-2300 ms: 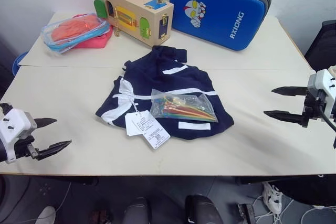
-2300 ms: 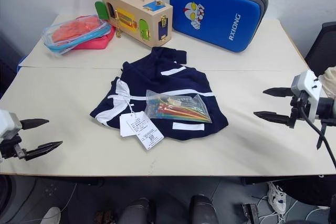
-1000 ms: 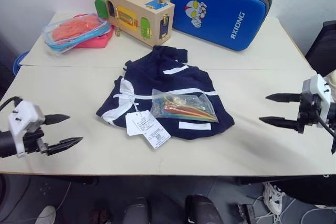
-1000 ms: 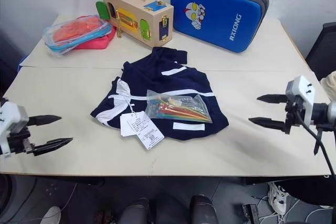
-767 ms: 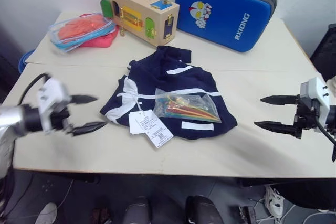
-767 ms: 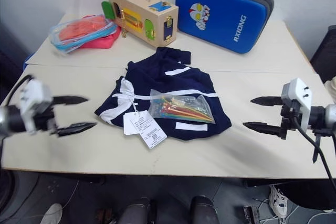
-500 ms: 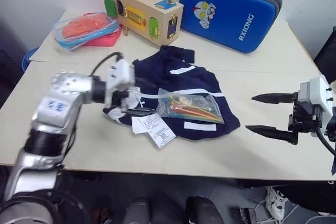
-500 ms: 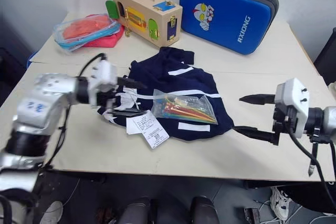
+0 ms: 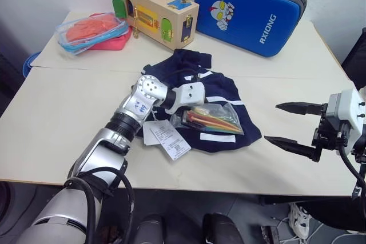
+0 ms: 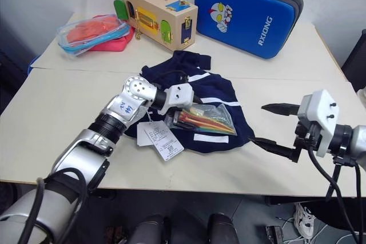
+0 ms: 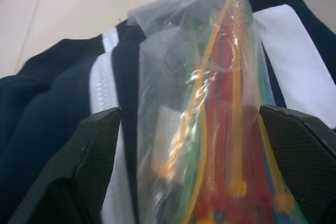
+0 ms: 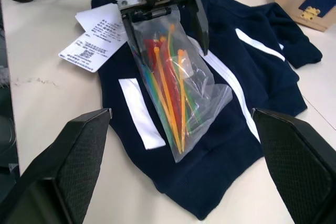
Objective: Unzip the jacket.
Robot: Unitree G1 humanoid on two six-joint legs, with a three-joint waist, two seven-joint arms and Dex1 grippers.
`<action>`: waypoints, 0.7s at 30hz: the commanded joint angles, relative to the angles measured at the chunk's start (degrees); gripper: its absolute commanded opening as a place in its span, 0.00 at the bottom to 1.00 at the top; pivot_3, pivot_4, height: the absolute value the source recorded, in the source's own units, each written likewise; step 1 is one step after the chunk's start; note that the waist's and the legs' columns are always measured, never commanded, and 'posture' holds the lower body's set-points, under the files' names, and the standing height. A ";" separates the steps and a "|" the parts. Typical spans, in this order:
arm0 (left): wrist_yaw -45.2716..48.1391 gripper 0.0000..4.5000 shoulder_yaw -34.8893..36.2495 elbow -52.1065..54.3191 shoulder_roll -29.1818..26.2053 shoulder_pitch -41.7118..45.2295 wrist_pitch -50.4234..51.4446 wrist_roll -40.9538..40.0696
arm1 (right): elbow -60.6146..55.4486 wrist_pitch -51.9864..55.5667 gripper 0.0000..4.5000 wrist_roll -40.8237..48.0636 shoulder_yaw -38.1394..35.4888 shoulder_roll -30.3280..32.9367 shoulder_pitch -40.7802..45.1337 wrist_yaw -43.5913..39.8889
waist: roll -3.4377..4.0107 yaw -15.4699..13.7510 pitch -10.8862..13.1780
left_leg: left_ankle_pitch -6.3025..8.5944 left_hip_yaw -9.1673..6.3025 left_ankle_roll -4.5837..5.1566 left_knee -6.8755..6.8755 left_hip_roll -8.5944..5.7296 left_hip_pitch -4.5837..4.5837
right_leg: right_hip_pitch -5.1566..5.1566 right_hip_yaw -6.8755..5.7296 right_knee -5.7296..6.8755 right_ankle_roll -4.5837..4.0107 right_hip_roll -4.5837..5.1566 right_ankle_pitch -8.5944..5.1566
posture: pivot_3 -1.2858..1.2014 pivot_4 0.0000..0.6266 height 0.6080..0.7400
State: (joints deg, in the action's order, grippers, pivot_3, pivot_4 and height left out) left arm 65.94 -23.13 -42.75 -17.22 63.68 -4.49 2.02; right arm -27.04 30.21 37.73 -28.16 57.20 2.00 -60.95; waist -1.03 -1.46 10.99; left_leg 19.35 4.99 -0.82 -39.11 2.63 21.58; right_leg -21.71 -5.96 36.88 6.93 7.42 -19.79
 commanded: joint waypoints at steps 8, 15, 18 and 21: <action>-1.39 0.78 -0.37 -5.66 1.51 1.04 -2.93 5.98 | -0.86 -1.44 1.00 0.08 -2.54 -0.38 -1.09 1.17 | 0.00 -0.03 0.00 | 0.00 -0.02 0.00 -0.01 0.00 0.00 | 0.01 0.00 0.00 0.00 0.00 0.00 | 0.52 0.24 1.00; 1.25 0.32 1.42 -1.57 0.32 -1.75 -0.35 4.36 | 0.78 -2.70 1.00 -0.39 -0.23 -0.34 0.56 1.06 | 0.00 0.10 0.00 | 0.00 -0.03 0.00 -0.01 0.00 -0.01 | 0.01 0.00 0.01 0.00 0.00 0.00 | 0.52 0.24 1.00; 0.45 0.13 3.41 3.46 -0.06 -3.99 3.54 2.85 | 1.22 -3.27 1.00 -0.73 1.59 -0.70 1.45 0.91 | 0.01 0.10 0.00 | 0.00 -0.04 0.00 -0.02 0.01 -0.02 | 0.02 0.00 0.03 0.00 0.00 0.00 | 0.52 0.24 1.00; -3.01 0.04 8.57 15.65 -1.42 -8.37 15.83 -0.76 | 1.80 -3.82 1.00 -0.71 4.34 -1.08 3.35 0.49 | 0.00 0.18 0.00 | 0.00 -0.07 0.00 -0.04 0.01 -0.02 | 0.03 0.00 0.03 0.00 0.01 0.00 | 0.52 0.24 1.00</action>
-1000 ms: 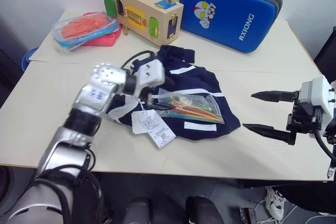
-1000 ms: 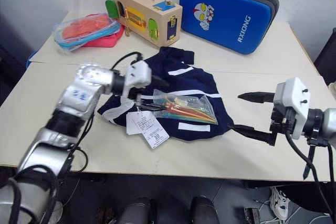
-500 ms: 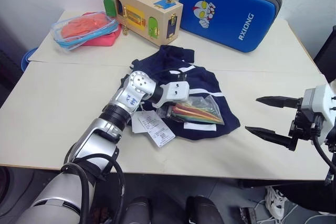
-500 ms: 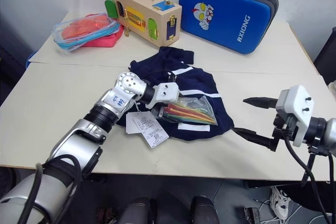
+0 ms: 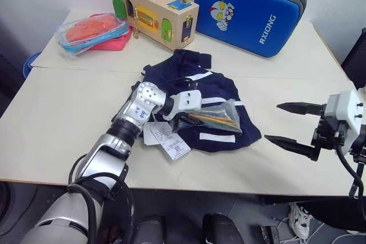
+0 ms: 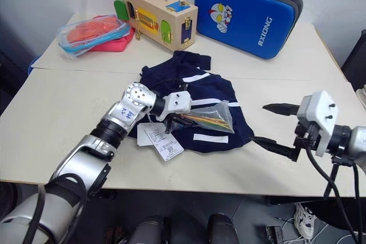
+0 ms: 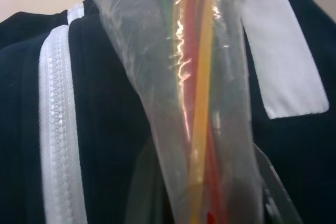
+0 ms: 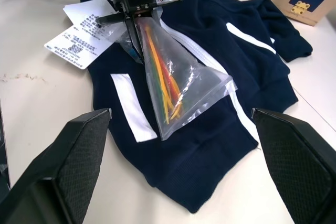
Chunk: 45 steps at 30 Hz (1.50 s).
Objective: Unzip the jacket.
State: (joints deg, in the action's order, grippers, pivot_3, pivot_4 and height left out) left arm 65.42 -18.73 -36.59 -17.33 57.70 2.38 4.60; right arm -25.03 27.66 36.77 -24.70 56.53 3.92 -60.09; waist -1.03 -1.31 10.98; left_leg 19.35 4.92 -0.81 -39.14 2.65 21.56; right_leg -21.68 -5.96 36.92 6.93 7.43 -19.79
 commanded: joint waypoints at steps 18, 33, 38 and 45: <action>-35.47 0.04 49.14 37.80 -19.87 -33.94 45.43 -7.14 | 14.65 -6.53 1.00 -4.58 19.87 -6.95 23.06 -8.10 | -0.02 1.13 0.00 | -0.01 -0.77 -0.03 0.00 0.03 -0.01 | 0.07 -0.09 0.04 0.00 0.06 0.00 | 0.52 0.24 1.00; -35.52 0.79 56.16 30.01 -30.06 -44.38 38.17 -13.10 | 15.83 -6.86 1.00 -5.17 20.61 -8.56 24.78 -10.41 | -0.14 1.42 -0.07 | 0.02 -0.35 -0.07 0.01 0.06 0.08 | 0.06 -0.21 0.02 -0.01 0.04 0.00 | 0.52 0.24 1.00; -21.73 1.00 61.24 29.90 -41.51 -47.14 36.58 -19.71 | 14.72 -7.98 1.00 -6.23 18.65 -7.55 21.62 -9.54 | -0.19 1.56 -0.06 | 0.04 -0.31 -0.11 0.03 0.09 0.07 | 0.02 -0.22 0.02 -0.01 0.03 0.00 | 0.52 0.24 1.00; -1.44 1.00 56.76 54.66 -49.06 -47.86 44.83 -41.36 | 14.72 -21.06 1.00 -14.21 18.10 -5.31 13.68 -11.18 | -0.17 0.40 -0.06 | 0.15 -0.24 -0.08 0.04 0.06 0.04 | 0.05 -0.13 -0.03 -0.04 0.16 -0.02 | 0.52 0.24 1.00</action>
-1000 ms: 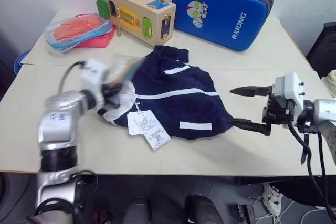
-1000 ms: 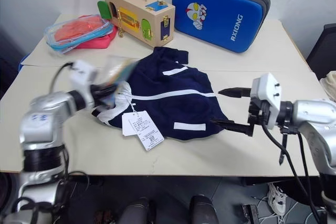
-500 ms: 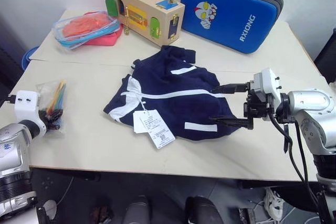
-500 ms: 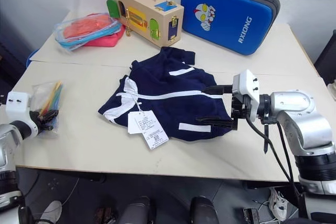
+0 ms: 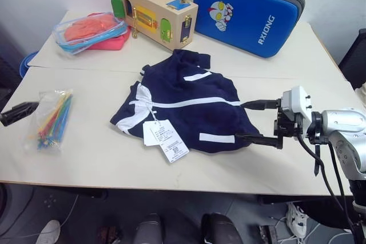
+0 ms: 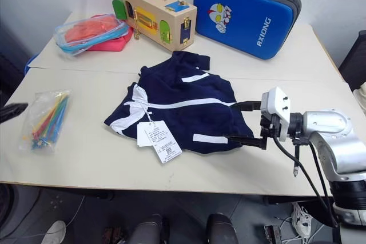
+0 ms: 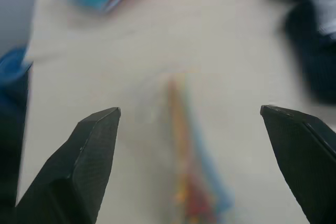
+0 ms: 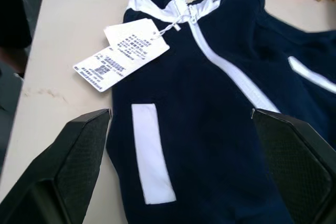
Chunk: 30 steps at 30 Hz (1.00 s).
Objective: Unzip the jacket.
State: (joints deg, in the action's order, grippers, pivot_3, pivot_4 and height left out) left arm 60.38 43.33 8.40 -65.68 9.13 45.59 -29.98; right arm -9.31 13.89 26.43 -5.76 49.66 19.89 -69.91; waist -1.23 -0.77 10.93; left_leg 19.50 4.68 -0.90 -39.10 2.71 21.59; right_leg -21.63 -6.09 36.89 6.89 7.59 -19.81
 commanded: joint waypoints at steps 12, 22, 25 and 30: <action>-2.49 1.00 -48.85 -1.11 3.50 12.25 -45.49 32.86 | 12.38 -36.83 1.00 -23.42 4.95 0.45 -4.35 4.23 | 0.14 1.09 0.02 | -0.01 0.63 -0.06 0.12 0.13 -0.26 | -0.21 0.35 0.08 -0.01 -0.28 -0.01 | 0.52 0.24 1.00; -6.60 1.00 -53.00 -13.32 11.11 17.20 -54.28 40.03 | 22.23 -45.55 1.00 -35.74 11.23 -5.58 1.12 17.57 | 0.14 0.95 0.02 | 0.00 0.67 -0.04 0.01 0.11 -0.16 | -0.36 0.24 0.24 -0.01 -0.16 -0.01 | 0.52 0.24 1.00; -8.45 0.96 -52.97 -15.72 13.33 18.06 -54.48 41.27 | 25.77 -46.58 0.96 -37.76 12.96 -6.74 3.50 19.72 | 0.19 0.99 -0.05 | -0.01 0.67 -0.04 -0.03 0.12 -0.49 | -0.04 0.24 0.28 -0.01 -0.15 -0.01 | 0.52 0.24 1.00; -8.64 0.66 -52.37 -16.33 13.73 17.74 -53.79 42.11 | 28.71 -48.54 0.64 -38.34 14.34 -6.96 5.35 21.26 | 0.19 0.97 -0.06 | -0.03 0.62 0.00 -0.10 0.11 -0.55 | 0.04 0.25 0.40 -0.01 -0.10 -0.01 | 0.52 0.24 1.00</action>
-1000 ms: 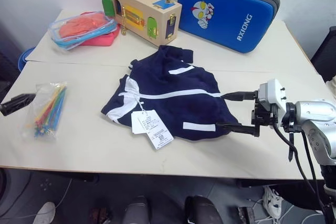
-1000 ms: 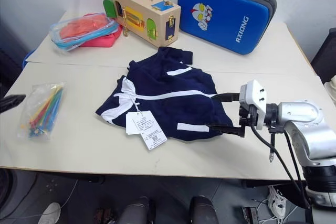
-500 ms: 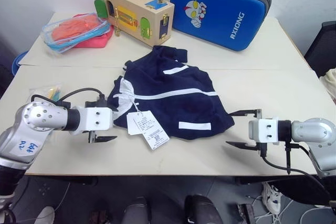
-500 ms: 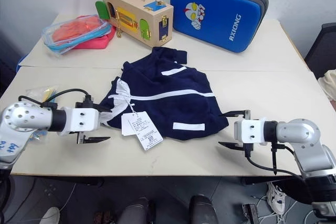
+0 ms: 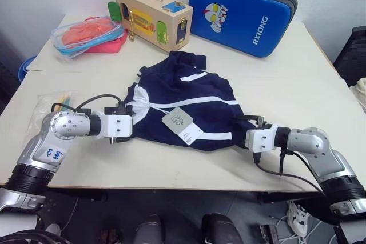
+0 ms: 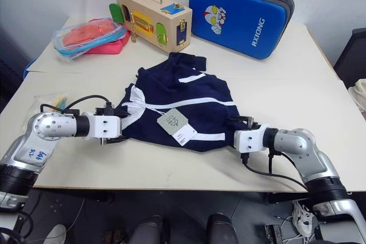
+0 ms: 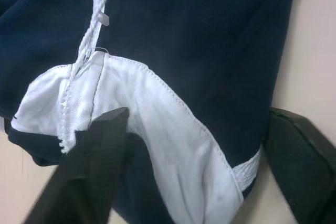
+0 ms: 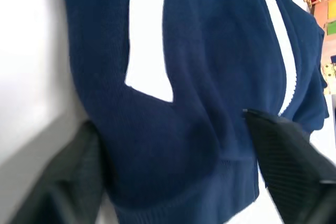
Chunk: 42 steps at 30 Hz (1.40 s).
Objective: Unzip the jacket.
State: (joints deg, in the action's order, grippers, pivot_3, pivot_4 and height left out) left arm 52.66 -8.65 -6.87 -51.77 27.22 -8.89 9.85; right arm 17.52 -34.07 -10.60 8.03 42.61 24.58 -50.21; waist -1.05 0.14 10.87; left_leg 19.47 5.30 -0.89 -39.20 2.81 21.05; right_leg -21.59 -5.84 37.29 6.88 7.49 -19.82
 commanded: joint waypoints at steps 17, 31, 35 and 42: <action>2.82 0.00 2.57 14.18 -1.87 -12.44 5.49 -3.14 | -4.76 0.06 0.00 9.36 -0.72 8.60 -5.70 -6.92 | 0.01 -0.08 0.00 | 0.04 -0.04 0.06 0.10 -0.01 0.13 | -0.06 -0.04 -0.14 0.00 0.06 0.00 | 0.52 0.24 1.00; -0.57 0.00 8.43 37.59 -2.98 -34.81 21.45 -2.83 | -14.79 2.50 0.00 11.24 -8.11 16.52 -22.64 -5.38 | 0.09 -0.06 -0.04 | 0.15 -0.01 0.18 0.06 -0.02 0.00 | 0.07 0.00 -0.50 0.02 0.10 0.01 | 0.52 0.24 1.00; -2.49 0.00 7.50 36.29 -2.16 -34.71 21.80 -1.88 | -14.75 2.90 0.06 10.32 -7.55 15.91 -23.10 -4.42 | 0.15 -0.29 -0.07 | 0.15 -0.01 0.18 0.05 -0.06 0.03 | 0.06 0.01 -0.50 0.02 0.14 0.01 | 0.52 0.24 1.00; -2.79 0.36 9.55 35.03 -1.34 -35.32 23.38 -5.41 | -17.81 6.39 0.53 14.49 -8.26 17.33 -25.94 -7.43 | 0.45 -0.24 -0.35 | 0.15 -0.03 0.18 0.04 -0.05 -0.01 | 0.11 -0.01 -0.49 0.01 0.14 0.01 | 0.52 0.24 1.00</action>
State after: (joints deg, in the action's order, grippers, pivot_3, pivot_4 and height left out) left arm 48.97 0.21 30.48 -52.85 -6.33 12.02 4.71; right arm 0.92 -28.60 2.70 0.46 58.55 0.12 -55.82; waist -0.59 -0.09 10.52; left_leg 19.63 5.27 -0.71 -39.16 2.77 21.04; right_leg -21.48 -5.84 36.80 6.89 7.62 -19.81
